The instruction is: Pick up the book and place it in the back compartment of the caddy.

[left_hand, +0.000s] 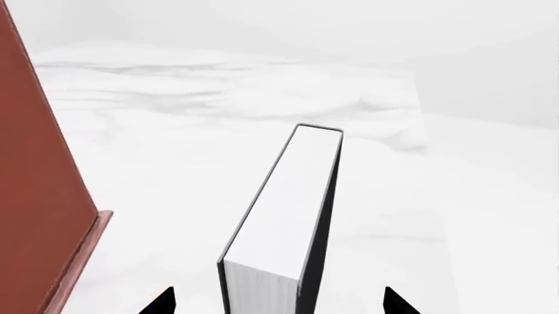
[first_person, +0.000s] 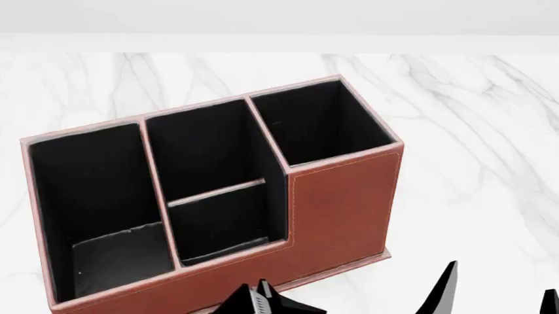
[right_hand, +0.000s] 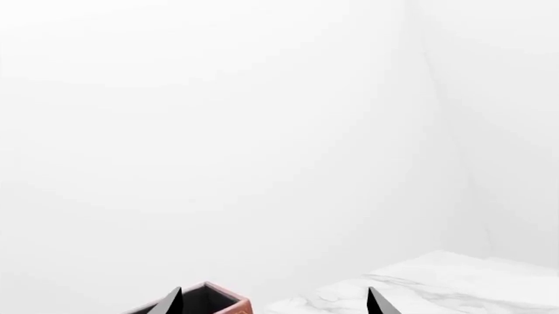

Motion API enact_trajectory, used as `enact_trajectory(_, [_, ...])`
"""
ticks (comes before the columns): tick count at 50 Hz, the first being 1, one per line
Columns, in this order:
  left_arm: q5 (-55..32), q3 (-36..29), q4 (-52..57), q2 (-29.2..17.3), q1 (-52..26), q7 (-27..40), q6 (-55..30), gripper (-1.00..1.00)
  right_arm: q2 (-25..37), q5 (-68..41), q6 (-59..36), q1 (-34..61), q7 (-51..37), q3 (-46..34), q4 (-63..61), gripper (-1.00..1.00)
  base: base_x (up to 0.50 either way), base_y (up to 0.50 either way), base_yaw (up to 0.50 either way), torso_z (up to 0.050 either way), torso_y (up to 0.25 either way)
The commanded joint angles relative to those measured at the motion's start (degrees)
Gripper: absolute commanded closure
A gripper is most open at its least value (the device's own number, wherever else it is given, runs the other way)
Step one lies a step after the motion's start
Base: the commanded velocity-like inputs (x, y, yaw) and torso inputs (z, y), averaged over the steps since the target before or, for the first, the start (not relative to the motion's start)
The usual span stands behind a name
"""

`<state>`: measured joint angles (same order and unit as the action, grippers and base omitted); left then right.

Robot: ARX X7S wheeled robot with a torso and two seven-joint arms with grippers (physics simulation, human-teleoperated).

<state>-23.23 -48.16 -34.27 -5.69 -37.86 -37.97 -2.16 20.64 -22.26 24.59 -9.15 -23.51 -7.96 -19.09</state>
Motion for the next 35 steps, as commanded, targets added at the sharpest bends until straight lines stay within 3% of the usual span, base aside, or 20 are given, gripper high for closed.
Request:
enact_trajectory(1, [-0.17, -0.48, -2.13, 0.96, -0.50, -0.35, 0.69, -1.00, 0.03, -0.05, 0.11, 0.16, -0.03, -0.10, 0.38, -1.00, 0.00, 0.00, 0.00, 0.000, 0.000])
enact_trajectory(35, [-1.42, -2.62, -6.09, 2.27, -3.14, -2.07, -1.37, -1.00, 0.32, 0.09, 0.17, 0.07, -0.41, -0.42, 0.21, -1.00, 0.00, 0.00, 0.00, 0.000, 0.000])
